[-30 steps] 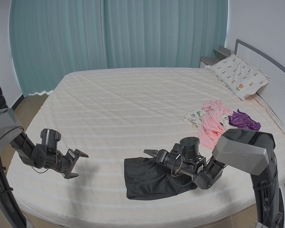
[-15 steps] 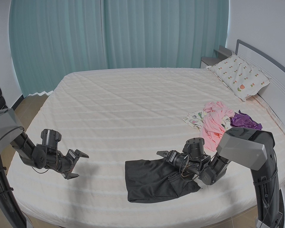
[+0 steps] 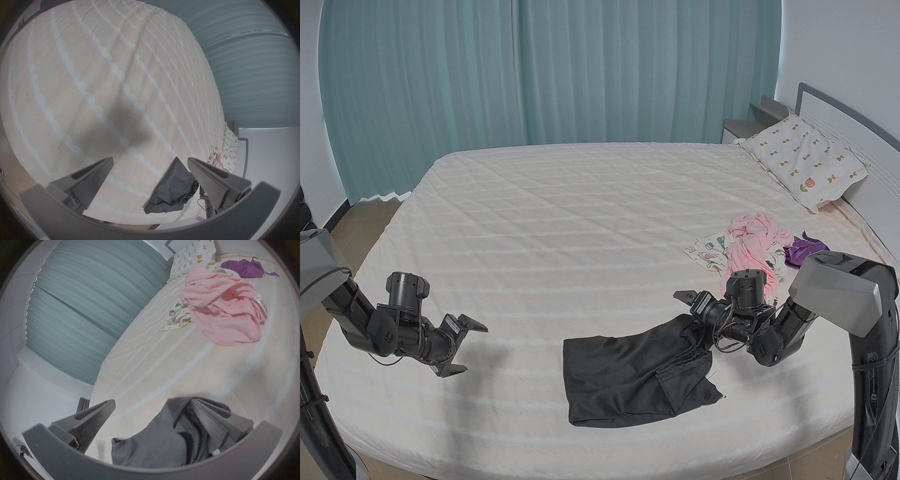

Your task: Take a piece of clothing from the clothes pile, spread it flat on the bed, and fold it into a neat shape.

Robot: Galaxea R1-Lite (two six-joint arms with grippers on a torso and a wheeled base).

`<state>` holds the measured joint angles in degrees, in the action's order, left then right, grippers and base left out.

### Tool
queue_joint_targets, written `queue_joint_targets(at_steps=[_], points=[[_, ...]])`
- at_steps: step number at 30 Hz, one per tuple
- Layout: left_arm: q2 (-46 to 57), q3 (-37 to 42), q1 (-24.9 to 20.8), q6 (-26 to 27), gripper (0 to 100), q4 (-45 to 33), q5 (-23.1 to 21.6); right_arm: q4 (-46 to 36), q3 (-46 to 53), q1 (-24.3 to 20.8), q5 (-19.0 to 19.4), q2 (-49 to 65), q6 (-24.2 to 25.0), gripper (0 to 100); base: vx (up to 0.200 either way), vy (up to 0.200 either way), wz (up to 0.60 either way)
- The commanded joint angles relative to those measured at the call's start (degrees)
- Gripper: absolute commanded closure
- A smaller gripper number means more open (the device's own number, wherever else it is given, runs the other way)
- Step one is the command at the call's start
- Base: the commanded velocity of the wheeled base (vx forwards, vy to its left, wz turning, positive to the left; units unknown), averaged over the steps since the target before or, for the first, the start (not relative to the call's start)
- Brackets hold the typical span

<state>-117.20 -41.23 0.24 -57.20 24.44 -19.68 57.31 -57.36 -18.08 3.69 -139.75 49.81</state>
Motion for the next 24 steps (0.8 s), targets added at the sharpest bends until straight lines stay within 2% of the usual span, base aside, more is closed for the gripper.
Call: queue_joint_targets(at_steps=[1, 3, 5, 8, 9, 11, 14, 17, 20, 21, 22, 24], points=[[-0.13, 0.27, 0.02, -0.02, 0, 0.08, -0.01, -0.62, 4.36, -0.82, 0.88, 6.16, -0.68, 0, 0.0, 0.0, 0.0], [-0.13, 0.27, -0.07, -0.02, 0, 0.08, 0.08, -0.71, 5.76, -1.61, 1.05, 6.86, -1.73, 0, 0.0, 0.0, 0.0], [-0.13, 0.27, -0.07, -0.02, 0, 0.08, 0.08, 0.35, 11.04, -2.49, 1.32, 7.83, -5.43, 0, 0.0, 0.0, 0.0], [-0.13, 0.27, -0.07, -0.02, 0, 0.08, 0.08, 0.79, 14.82, -4.6, 1.58, 7.57, -8.06, 0, 0.0, 0.0, 0.0], [-0.13, 0.27, -0.07, -0.02, 0, 0.08, 0.08, 0.79, 14.99, -4.69, 1.49, 7.57, -8.24, 0, -0.2, 0.0, 0.0], [-0.13, 0.27, -0.07, 0.07, 0, 0.08, 0.08, 2.46, 16.14, -4.95, 0.7, 7.39, -13.6, 0, -0.2, 0.0, 0.0], [-0.22, 0.27, -0.16, 0.07, 0, 0.08, 0.08, 7.2, 18.07, -5.48, 0.44, 7.39, -15.18, 0, -0.2, 0.2, 0.0], [-0.22, 0.27, -0.24, 0.07, 0, 0.08, 0.08, 9.75, 19.92, -7.76, 0.7, 5.72, -17.73, 0, 0.0, 0.0, 0.0], [-0.4, 0.27, -0.24, 0.07, 0, 0.08, 0.34, 11.69, 19.92, -8.9, 0.26, 3.17, -26.78, 0, 0.0, 0.0, 0.0], [-0.4, 0.27, -0.24, 0.07, 0, 0.08, 0.34, 11.69, 19.92, -8.9, 0.26, 3.17, -26.78, 0, 0.0, 0.0, 0.0], [-0.4, 0.27, -0.33, 0.07, 0, 0.08, 0.43, 12.39, 20.09, -9.17, 0.17, 2.82, -30.74, 0, 0.0, 0.0, 0.0], [-0.49, 0.27, -0.24, 0.07, 0, 0.08, 0.43, 12.48, 20.44, -9.26, 0.0, 2.82, -33.46, 0, 0.0, 0.0, 0.0]])
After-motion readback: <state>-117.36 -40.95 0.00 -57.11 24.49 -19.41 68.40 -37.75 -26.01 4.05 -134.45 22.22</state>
